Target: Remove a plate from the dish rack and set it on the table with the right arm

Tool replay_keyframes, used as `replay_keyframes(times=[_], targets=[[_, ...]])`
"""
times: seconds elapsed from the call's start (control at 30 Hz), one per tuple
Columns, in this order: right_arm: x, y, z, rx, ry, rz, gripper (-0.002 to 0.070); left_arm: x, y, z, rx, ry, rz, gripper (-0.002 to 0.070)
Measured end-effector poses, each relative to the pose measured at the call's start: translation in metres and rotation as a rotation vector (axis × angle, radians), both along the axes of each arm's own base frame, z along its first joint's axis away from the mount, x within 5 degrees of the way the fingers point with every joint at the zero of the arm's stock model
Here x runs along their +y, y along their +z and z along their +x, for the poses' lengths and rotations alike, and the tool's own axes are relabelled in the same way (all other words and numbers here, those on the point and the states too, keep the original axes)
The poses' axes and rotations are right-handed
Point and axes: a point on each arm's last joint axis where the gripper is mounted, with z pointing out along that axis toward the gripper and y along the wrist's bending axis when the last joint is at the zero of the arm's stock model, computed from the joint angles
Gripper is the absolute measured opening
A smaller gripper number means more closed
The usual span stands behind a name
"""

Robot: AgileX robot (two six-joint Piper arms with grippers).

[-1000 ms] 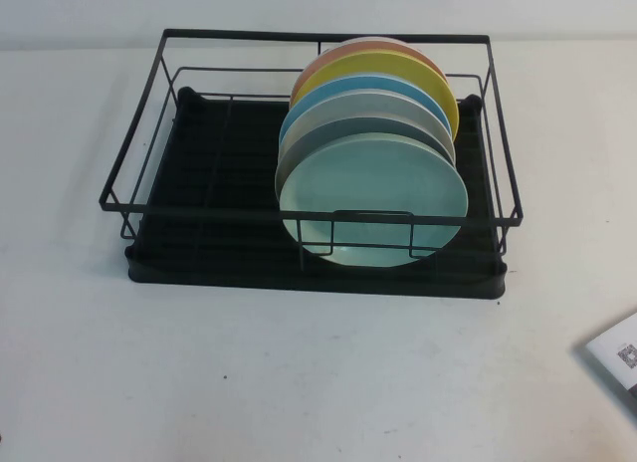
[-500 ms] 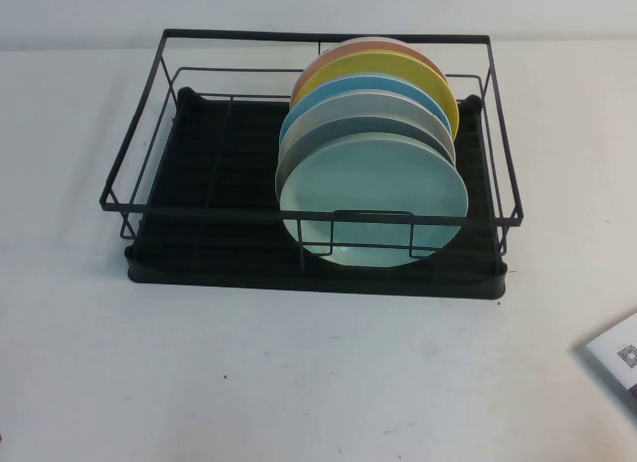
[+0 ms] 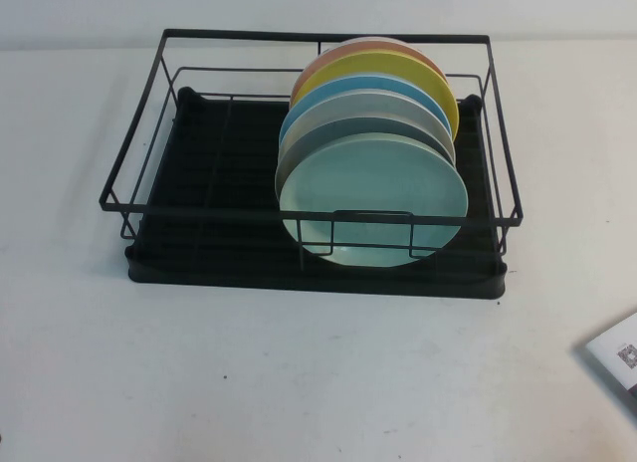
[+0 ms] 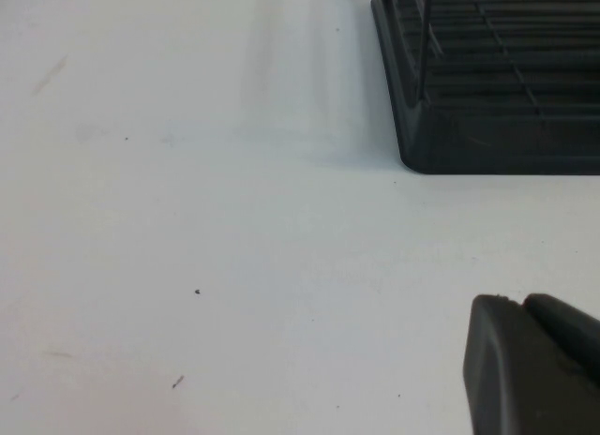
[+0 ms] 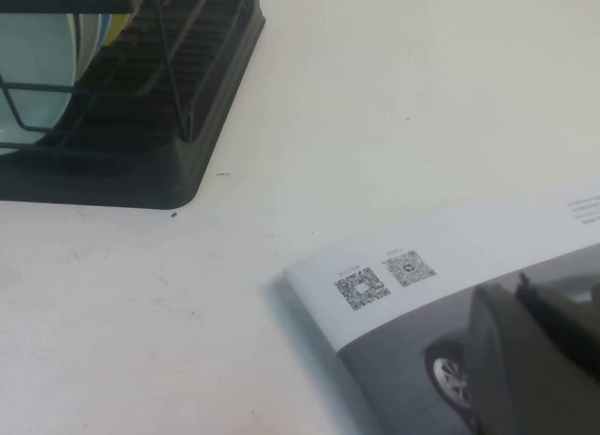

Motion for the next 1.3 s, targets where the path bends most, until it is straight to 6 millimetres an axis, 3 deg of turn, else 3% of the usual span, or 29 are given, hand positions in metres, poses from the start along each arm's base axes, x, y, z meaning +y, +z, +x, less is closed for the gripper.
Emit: replay_keyframes(times=[0.2, 0.5, 0.8, 1.2, 1.3], targets=[[0.002, 0.001, 0.000, 0.000, 0.004, 0.061, -0.0018, 0.000, 0.000, 0.000, 0.000, 0.000, 0.000, -0.0006], [0.007, 0.012, 0.002, -0.080, -0.012, 0.429, -0.0018, 0.000, 0.000, 0.000, 0.000, 0.000, 0.000, -0.0006], [0.007, 0.020, 0.002, -0.125, -0.039, 0.651, -0.0018, 0.000, 0.000, 0.000, 0.000, 0.000, 0.000, -0.0006], [0.008, 0.021, 0.002, -0.124, -0.029, 0.741, -0.0018, 0.000, 0.000, 0.000, 0.000, 0.000, 0.000, -0.0006], [0.013, 0.030, 0.005, -0.057, 0.001, 0.724, -0.0018, 0.000, 0.000, 0.000, 0.000, 0.000, 0.000, -0.0006]])
